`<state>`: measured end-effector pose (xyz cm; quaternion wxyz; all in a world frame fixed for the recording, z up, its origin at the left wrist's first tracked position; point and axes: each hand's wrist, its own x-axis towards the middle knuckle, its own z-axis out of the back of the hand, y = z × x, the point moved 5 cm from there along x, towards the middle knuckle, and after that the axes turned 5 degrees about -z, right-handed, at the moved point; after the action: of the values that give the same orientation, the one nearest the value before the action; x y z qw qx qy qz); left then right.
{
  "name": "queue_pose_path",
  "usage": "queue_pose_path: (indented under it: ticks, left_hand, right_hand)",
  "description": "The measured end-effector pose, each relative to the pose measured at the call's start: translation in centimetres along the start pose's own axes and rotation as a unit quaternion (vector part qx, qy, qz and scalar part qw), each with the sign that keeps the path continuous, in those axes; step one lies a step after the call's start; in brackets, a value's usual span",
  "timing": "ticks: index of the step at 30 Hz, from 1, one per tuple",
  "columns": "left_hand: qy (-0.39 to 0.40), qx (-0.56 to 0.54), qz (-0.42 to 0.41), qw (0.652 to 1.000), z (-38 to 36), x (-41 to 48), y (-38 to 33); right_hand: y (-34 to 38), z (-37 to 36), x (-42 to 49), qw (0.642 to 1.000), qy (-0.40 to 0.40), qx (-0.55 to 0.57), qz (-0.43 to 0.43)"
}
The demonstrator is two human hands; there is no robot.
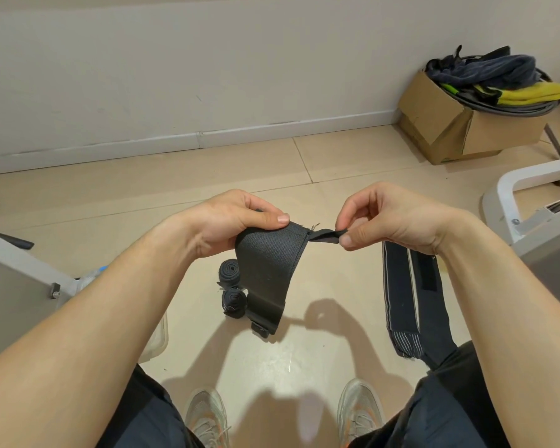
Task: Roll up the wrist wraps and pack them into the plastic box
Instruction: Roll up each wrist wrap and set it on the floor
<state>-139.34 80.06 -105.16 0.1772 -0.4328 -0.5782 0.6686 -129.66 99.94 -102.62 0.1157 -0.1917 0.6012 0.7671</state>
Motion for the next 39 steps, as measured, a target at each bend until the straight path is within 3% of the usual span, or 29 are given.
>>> queue_pose_path:
  ticks: [7, 12, 15, 19, 23, 27, 31, 36, 39]
  left_hand:
    - [0.02, -0.005, 0.002, 1.0, -0.1, -0.2, 0.0]
    - [0.038, -0.017, 0.001, 0.999, -0.5, -0.3, -0.1]
    - [0.036, -0.021, 0.003, 0.999, -0.9, -0.3, 0.0]
    - [0.01, -0.029, -0.007, 1.0, -0.8, -0.2, -0.2]
    - [-0.03, -0.057, -0.022, 0.998, -0.7, 0.0, -0.5]
    - [-0.082, -0.09, -0.053, 0.991, -0.7, 0.1, -0.9]
    - [-0.152, -0.08, -0.082, 0.982, -0.3, 0.0, -1.3]
    - [-0.22, -0.018, -0.121, 0.968, -0.2, 0.0, -1.6]
    - [-0.239, 0.017, -0.144, 0.96, -0.1, -0.1, -1.7]
  right_hand:
    - [0.0, -0.4, -1.2, 0.991, 0.106, 0.074, -0.019]
    - [-0.1, -0.2, -0.6, 0.992, 0.114, 0.06, 0.005]
    - [0.3, 0.0, -0.4, 0.996, 0.062, 0.047, 0.037]
    - [1.2, 0.5, -0.5, 0.995, -0.069, -0.019, 0.07]
    - [1.4, 1.2, -0.1, 0.955, -0.244, -0.137, 0.102]
    - [1.5, 0.2, 0.5, 0.942, -0.251, -0.194, 0.108]
    - [1.3, -0.2, 0.8, 0.966, -0.231, -0.064, 0.094]
    - [0.9, -0.5, 1.4, 0.972, -0.179, 0.137, 0.065]
    - [0.9, -0.4, 1.3, 0.971, -0.165, 0.163, 0.054]
